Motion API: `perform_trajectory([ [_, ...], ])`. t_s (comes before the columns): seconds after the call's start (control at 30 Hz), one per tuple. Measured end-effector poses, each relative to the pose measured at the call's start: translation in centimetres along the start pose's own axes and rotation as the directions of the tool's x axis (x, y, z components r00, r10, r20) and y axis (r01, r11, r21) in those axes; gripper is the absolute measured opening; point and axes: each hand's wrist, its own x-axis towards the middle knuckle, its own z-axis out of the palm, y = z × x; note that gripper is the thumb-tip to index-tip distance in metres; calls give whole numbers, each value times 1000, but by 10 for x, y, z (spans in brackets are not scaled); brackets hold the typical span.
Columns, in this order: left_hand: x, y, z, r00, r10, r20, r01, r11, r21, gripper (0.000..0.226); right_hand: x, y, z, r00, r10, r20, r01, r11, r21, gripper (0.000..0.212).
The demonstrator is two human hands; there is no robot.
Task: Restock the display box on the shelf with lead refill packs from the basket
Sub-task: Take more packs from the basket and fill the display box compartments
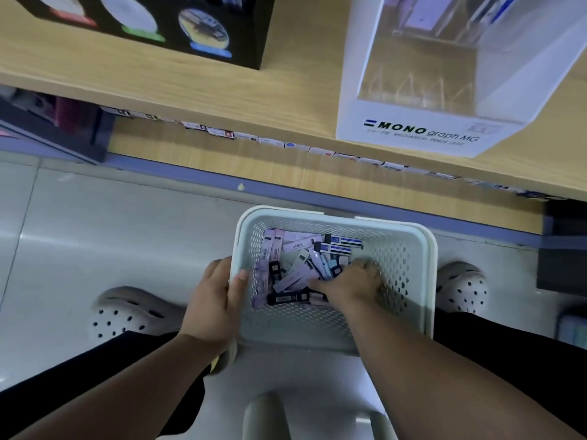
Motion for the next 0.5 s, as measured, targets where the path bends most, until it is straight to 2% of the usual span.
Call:
perform_trajectory([
  [0.13, -1, 1, -1, 1000, -4, 9, 4, 1000, -14, 51, 8, 3, 6, 998, -2, 57, -5, 993, 117, 139],
  [0.2, -2, 0, -1, 1000, -7, 16, 7, 1000, -15, 50, 10, 5, 6, 998, 1, 59, -12, 981, 191, 133],
  [0.23, -1, 0, 0, 1000, -5, 14, 6, 1000, -21, 48, 12, 6, 7, 998, -1, 55, -12, 971, 241, 121],
  [0.3, -1, -1, 0, 1000, -4, 11, 4, 1000, -31, 45, 12, 5, 10, 999, -24, 45, 7, 940, 342, 82],
  [0.33, -1, -1, 1, 1000, -3, 12, 4, 1000, -31, 44, 12, 2, 11, 998, -47, 51, 25, 928, 371, 76],
  [0.43, -1, -2, 1, 1000, -9, 20, 10, 999, -33, 44, 13, -6, 17, 995, -68, 77, 30, 910, 413, 97],
  [0.5, -1, -3, 2, 1000, -8, 20, 9, 999, -35, 44, 14, -9, 20, 996, -62, 63, 31, 915, 403, 92],
])
